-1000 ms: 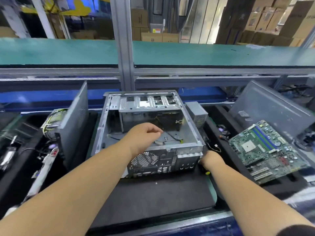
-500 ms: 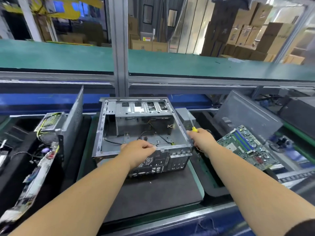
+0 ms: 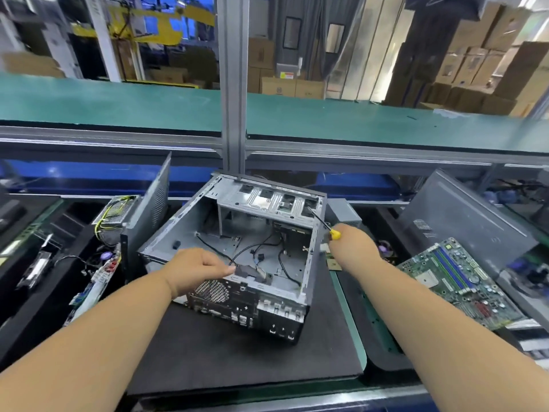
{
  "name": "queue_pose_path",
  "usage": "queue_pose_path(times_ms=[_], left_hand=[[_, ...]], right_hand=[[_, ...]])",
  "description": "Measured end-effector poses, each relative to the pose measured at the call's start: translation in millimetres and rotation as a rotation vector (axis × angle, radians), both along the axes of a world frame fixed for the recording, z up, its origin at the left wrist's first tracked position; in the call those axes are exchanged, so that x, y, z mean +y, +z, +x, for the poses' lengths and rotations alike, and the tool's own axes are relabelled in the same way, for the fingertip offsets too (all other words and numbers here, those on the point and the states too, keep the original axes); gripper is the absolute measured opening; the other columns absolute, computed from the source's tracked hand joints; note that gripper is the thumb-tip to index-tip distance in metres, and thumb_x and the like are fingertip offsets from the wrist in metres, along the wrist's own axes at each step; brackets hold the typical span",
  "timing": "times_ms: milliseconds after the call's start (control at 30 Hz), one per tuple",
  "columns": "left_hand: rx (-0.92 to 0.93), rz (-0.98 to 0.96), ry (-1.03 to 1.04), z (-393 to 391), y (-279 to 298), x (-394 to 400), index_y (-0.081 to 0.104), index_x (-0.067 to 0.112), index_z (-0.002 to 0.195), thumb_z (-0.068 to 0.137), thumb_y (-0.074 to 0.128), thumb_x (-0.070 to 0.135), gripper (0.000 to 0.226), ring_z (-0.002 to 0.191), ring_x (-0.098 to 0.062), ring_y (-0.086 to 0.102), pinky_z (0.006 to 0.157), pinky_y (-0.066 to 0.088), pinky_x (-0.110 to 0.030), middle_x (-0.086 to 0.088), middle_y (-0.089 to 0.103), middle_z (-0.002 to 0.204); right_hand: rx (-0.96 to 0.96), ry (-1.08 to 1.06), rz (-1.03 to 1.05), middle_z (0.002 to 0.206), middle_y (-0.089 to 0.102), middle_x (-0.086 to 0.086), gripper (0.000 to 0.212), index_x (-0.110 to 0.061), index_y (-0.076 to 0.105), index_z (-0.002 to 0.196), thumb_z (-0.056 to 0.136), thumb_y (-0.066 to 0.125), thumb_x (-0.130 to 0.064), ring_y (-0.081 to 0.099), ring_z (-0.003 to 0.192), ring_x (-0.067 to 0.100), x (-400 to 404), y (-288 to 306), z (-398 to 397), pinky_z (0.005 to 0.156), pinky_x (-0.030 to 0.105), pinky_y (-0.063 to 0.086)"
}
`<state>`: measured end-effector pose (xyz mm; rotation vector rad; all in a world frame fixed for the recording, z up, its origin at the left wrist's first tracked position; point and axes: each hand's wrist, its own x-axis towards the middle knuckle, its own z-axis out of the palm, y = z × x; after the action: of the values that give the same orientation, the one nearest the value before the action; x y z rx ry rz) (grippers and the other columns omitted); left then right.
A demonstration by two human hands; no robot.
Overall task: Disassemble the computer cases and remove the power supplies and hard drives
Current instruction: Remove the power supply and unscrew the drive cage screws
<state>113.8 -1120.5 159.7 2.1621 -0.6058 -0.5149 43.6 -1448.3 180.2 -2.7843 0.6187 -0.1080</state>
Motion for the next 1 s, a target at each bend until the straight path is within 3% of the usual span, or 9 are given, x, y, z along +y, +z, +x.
queue_pose_path(times_ms=[67,167,300,400,500,600,700,833,1000], left_hand=[[0.012,-0.003,-0.01,2,0,7,0.043,0.013,0.049,0.07,0.072,0.071,0.068,0.062,-0.024,0.042,0.067,0.035,-0.035,-0.012,0.04,0.063],[0.026,0.02,-0.015,2,0,13,0.049,0.011,0.062,0.062,0.069,0.074,0.066,0.069,-0.017,0.037,0.07,0.028,-0.032,-0.009,0.037,0.071],[-0.003,0.169,0.031,1,0,7,0.059,0.018,0.066,0.07,0.066,0.071,0.054,0.064,-0.017,0.039,0.069,0.032,-0.029,-0.008,0.039,0.064],[-0.148,0.279,0.242,-10,-8,-11,0.072,0.026,0.065,0.086,0.065,0.055,0.037,0.075,-0.011,0.059,0.092,0.035,-0.032,0.005,0.068,0.067],[-0.28,0.305,0.324,-34,-11,-45,0.07,0.04,0.073,0.087,0.06,0.058,0.026,0.099,-0.003,0.056,0.107,0.022,-0.041,0.015,0.068,0.083],[-0.374,0.453,0.507,-49,-17,-72,0.063,0.047,0.107,0.081,0.064,0.062,0.03,0.142,-0.022,0.02,0.112,0.001,-0.044,0.005,0.033,0.148],[-0.183,0.361,0.868,-58,-21,-83,0.03,0.034,0.144,0.079,0.071,0.05,0.078,0.145,-0.033,-0.01,0.119,0.0,-0.048,-0.01,-0.023,0.156],[0.026,0.21,0.842,-52,-30,-87,-0.001,0.027,0.157,0.092,0.06,0.023,0.089,0.147,-0.037,0.011,0.116,0.022,-0.043,-0.014,-0.021,0.16],[0.058,0.149,0.624,-27,-35,-71,-0.002,0.036,0.156,0.096,0.056,0.012,0.086,0.142,-0.042,0.025,0.111,0.035,-0.042,-0.016,-0.025,0.158]], right_hand=[[-0.056,0.069,-0.023,0.125,0.06,0.01,0.04,-0.02,0.063,0.12,0.091,0.043,-0.002,0.063,0.106,0.033,-10,-2,14,0.078,0.035,0.051],[0.095,0.23,-0.093,0.163,0.022,-0.008,0.067,-0.035,0.04,0.149,0.093,0.045,0.001,0.048,0.133,0.024,-19,-5,33,0.092,0.04,0.051],[0.253,0.319,-0.125,0.158,0.037,-0.008,0.079,-0.041,0.041,0.148,0.087,0.044,0.01,0.06,0.102,0.023,-34,-16,45,0.053,0.028,0.038],[0.233,0.336,-0.148,0.146,0.053,-0.003,0.077,-0.046,0.044,0.143,0.086,0.052,0.005,0.064,0.1,0.026,-40,-13,42,0.065,0.031,0.051],[0.253,0.38,-0.172,0.146,0.053,-0.006,0.072,-0.047,0.046,0.142,0.086,0.063,-0.006,0.064,0.106,0.023,-41,-3,39,0.076,0.032,0.054],[0.267,0.39,-0.214,0.137,0.061,-0.007,0.065,-0.051,0.049,0.138,0.085,0.068,-0.019,0.064,0.09,0.019,-48,3,31,0.075,0.032,0.057],[0.263,0.384,-0.206,0.128,0.066,-0.006,0.06,-0.051,0.051,0.136,0.084,0.072,-0.028,0.066,0.092,0.019,-55,2,19,0.077,0.033,0.058],[0.233,0.394,-0.153,0.13,0.065,-0.007,0.058,-0.046,0.055,0.135,0.081,0.077,-0.039,0.066,0.102,0.019,-63,-1,5,0.084,0.033,0.056],[0.21,0.398,-0.11,0.13,0.065,-0.005,0.058,-0.037,0.06,0.133,0.079,0.079,-0.044,0.062,0.113,0.021,-70,1,-6,0.094,0.036,0.053]])
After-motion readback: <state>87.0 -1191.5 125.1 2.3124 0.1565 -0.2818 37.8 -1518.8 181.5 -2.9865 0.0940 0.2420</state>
